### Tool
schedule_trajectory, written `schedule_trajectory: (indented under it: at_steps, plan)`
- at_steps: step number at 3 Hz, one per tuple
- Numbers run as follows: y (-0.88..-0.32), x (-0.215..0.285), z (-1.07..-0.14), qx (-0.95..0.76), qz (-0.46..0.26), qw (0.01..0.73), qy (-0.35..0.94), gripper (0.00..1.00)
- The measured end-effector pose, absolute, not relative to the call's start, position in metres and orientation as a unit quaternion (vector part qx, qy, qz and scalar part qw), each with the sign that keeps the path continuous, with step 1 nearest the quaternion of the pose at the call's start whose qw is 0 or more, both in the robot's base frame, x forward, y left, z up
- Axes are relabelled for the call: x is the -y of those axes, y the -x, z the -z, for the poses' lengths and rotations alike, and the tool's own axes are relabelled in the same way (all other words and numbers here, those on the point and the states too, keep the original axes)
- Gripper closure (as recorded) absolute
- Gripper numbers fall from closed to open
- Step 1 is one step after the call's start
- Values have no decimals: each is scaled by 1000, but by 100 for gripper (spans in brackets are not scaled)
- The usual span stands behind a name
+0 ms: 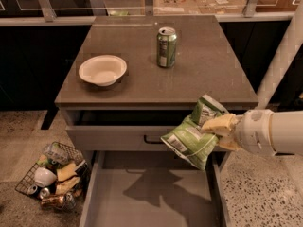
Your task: Pick green can from middle drawer and place on counter
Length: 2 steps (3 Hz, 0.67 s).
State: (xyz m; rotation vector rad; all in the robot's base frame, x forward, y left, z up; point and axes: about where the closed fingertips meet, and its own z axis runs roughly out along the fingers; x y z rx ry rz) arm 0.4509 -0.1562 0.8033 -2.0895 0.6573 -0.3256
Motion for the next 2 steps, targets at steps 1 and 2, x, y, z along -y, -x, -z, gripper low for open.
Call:
schedule_trajectory:
  at_steps: [1,2]
  plan:
    - [-464,158,-838,-257,152,446,844,100]
    - [-478,158,-872,-250,172,447,842,100]
